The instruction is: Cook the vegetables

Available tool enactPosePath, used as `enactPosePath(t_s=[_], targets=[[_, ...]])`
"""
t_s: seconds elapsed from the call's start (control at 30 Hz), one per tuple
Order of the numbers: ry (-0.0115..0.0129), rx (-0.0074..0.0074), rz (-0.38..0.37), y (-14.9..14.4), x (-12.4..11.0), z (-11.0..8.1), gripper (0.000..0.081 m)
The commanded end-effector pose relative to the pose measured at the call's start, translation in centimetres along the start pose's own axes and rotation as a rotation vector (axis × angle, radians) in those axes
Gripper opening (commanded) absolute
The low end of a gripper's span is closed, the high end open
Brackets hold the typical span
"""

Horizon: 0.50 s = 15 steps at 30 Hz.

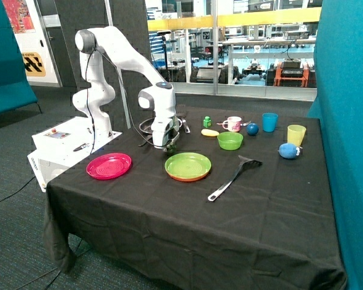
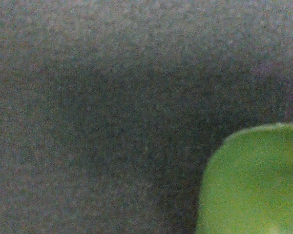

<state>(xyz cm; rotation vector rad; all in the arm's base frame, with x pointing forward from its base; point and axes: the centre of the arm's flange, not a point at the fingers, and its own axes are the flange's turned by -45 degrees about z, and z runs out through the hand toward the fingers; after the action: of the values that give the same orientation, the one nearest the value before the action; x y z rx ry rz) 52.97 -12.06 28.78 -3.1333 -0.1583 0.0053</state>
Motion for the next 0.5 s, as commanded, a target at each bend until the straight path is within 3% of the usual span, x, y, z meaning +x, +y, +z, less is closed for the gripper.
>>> enactPosePath(t_s=[0.0,0.47], targets=[[0.0031,-0.0044,-0.008,-0.26,-0.42,-0.25,0.0],[0.0031,-0.0044,-0.023,-0.46,-0.44,-0.75,0.0]])
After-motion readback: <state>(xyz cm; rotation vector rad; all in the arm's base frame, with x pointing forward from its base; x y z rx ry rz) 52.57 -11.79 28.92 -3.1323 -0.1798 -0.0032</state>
